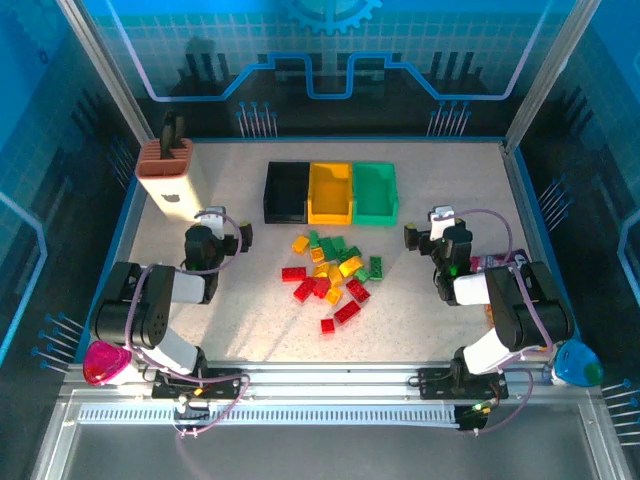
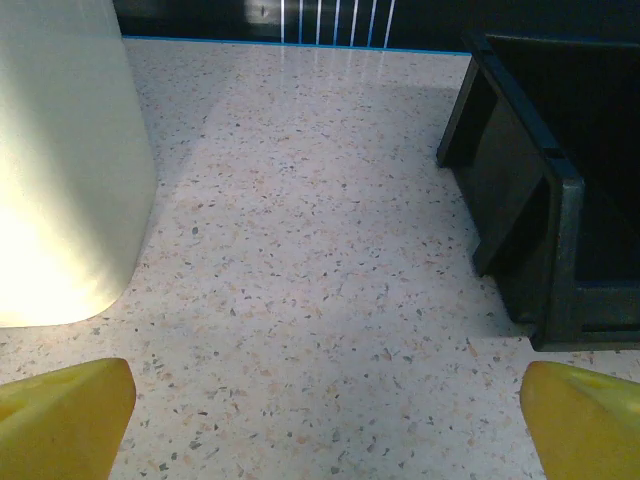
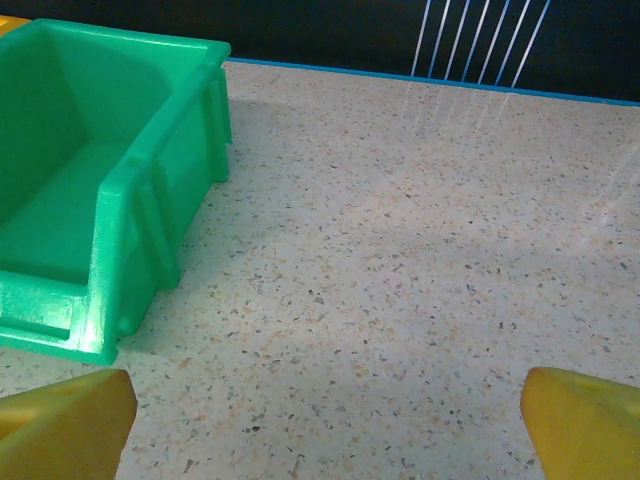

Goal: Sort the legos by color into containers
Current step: Pick up the lego from the center of the table.

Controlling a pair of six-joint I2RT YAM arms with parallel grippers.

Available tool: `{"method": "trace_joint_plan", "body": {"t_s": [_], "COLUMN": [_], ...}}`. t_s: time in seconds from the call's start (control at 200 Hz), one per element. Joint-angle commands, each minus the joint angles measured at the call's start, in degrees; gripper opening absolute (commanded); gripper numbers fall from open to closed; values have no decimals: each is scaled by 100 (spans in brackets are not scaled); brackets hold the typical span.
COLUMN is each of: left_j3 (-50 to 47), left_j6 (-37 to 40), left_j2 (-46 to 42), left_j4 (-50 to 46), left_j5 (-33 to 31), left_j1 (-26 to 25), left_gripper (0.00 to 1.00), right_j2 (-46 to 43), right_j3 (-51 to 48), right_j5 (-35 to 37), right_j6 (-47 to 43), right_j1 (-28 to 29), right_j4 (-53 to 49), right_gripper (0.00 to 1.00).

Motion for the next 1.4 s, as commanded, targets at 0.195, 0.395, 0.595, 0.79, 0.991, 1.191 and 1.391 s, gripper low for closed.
{"method": "trace_joint_plan", "body": {"t_s": [0.195, 0.395, 0.595, 0.79, 0.991, 1.191, 1.391], "left_j3": [101, 100, 97, 104, 101, 114, 407], "left_j6": [6, 6, 7, 5, -6, -12, 32], "left_j2": [-76, -78, -81, -82, -82, -83, -1422], "left_j4": [-1, -1, -1, 9, -2, -35, -1532], "left_j5": [131, 128, 136, 133, 152, 190, -1564], "left_j1": [65, 68, 62, 69, 76, 100, -478], "left_gripper": [99, 99, 99, 99, 99, 99, 99], "right_j2": [-49, -50, -49, -49, -53, -49, -1286], "right_j3": [148, 141, 140, 145, 156, 164, 380], "right_j5": [-244, -249, -247, -245, -282, -336, -248], "right_j6": [-42, -49, -44, -49, -83, -82, -646], "right_j1": [-144, -144, -145, -146, -137, -148, 342], "right_j4": [-101, -96, -97, -97, -104, -129, -1461], "right_gripper": [100, 100, 100, 100, 100, 100, 100]}}
